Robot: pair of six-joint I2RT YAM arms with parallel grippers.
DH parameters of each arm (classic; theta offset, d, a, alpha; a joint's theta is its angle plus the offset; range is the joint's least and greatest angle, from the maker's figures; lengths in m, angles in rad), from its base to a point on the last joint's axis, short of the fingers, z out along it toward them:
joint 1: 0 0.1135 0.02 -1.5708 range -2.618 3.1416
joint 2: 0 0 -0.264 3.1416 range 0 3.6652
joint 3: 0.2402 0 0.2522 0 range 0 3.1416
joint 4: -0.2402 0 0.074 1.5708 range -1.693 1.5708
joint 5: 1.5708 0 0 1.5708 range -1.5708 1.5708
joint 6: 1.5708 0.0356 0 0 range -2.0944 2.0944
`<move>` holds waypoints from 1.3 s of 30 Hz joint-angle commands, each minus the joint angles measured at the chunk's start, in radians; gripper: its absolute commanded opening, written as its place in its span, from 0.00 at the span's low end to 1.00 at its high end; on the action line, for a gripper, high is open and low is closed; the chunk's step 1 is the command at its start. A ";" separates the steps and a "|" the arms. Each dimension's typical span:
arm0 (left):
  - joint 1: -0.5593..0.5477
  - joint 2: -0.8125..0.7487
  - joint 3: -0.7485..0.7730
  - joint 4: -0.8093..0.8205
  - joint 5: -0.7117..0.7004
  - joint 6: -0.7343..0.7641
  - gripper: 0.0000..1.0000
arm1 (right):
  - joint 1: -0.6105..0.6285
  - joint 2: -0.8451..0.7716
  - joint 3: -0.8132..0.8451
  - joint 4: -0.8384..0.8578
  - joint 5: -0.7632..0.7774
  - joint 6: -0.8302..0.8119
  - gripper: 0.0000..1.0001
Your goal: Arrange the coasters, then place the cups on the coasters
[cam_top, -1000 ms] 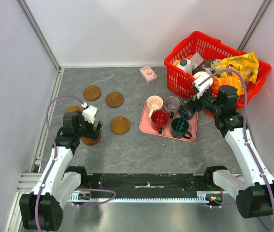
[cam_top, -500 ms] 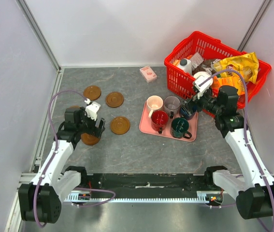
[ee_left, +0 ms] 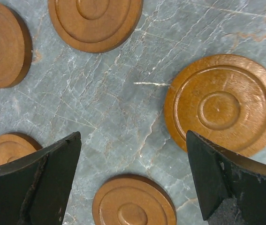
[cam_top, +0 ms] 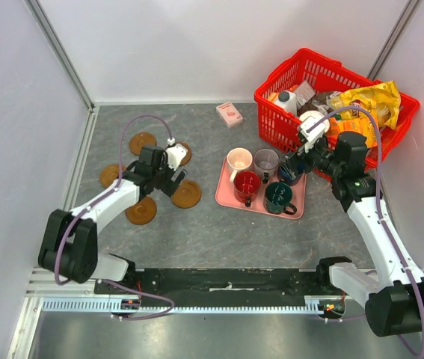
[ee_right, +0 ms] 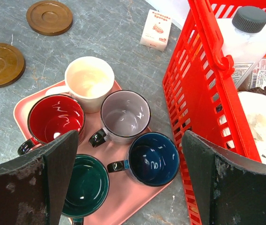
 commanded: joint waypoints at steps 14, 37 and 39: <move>-0.103 0.201 0.055 0.074 -0.098 0.014 0.98 | -0.018 0.006 0.001 0.028 -0.028 0.009 0.98; -0.105 0.281 0.066 0.048 -0.227 0.005 0.98 | -0.026 0.000 0.006 0.020 -0.023 0.000 0.98; -0.103 0.292 0.069 0.048 -0.250 0.005 0.98 | -0.025 -0.002 0.006 0.019 -0.023 0.000 0.98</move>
